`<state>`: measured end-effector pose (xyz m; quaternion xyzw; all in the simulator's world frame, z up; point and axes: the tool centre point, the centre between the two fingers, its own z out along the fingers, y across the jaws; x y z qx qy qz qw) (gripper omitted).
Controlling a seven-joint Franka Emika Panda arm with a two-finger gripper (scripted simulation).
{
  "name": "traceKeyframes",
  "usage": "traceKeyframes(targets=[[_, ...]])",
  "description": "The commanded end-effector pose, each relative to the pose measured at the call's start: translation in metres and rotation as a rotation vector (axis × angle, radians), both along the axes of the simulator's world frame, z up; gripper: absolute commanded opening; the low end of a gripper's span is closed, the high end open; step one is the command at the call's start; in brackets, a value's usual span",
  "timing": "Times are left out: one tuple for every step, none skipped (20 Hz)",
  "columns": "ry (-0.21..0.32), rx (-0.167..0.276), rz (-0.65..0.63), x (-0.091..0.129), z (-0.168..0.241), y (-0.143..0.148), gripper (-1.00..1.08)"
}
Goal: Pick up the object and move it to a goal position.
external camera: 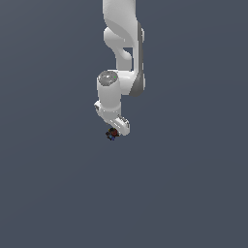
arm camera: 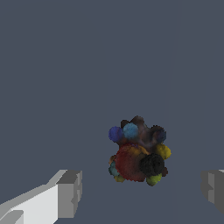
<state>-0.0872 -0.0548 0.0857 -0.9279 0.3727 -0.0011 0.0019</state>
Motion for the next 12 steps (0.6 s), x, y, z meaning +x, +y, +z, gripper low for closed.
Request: traceKeyframes(targets=[[0.002,-0.001,-0.033,-0.0054,-0.0034,-0.0031,1.0],[0.002,-0.002,-0.041,-0.0068,-0.0043,-0.0039,1.0],[0.003,-0.002,-0.048,-0.0079,-0.005,-0.0045,1.0],[0.003,-0.002,-0.052,-0.0087,-0.0055,-0.005,1.0],[0.003,-0.002,-0.055,-0.0092,-0.0058,-0.0052,1.0],[0.004,-0.003,-0.056,-0.0094,-0.0059,-0.0053,1.0],[0.004,-0.002,-0.05,-0.0086,-0.0055,-0.0049,1.0],[0.004,-0.002,-0.05,-0.0086,-0.0058,-0.0049,1.0],[0.004,-0.002,-0.05,-0.0086,-0.0067,-0.0049,1.0],[0.004,-0.002,-0.05,-0.0087,-0.0082,-0.0048,1.0],[0.004,-0.002,-0.051,-0.0088,-0.0102,-0.005,1.0],[0.004,-0.002,-0.051,-0.009,-0.0129,-0.0048,1.0]])
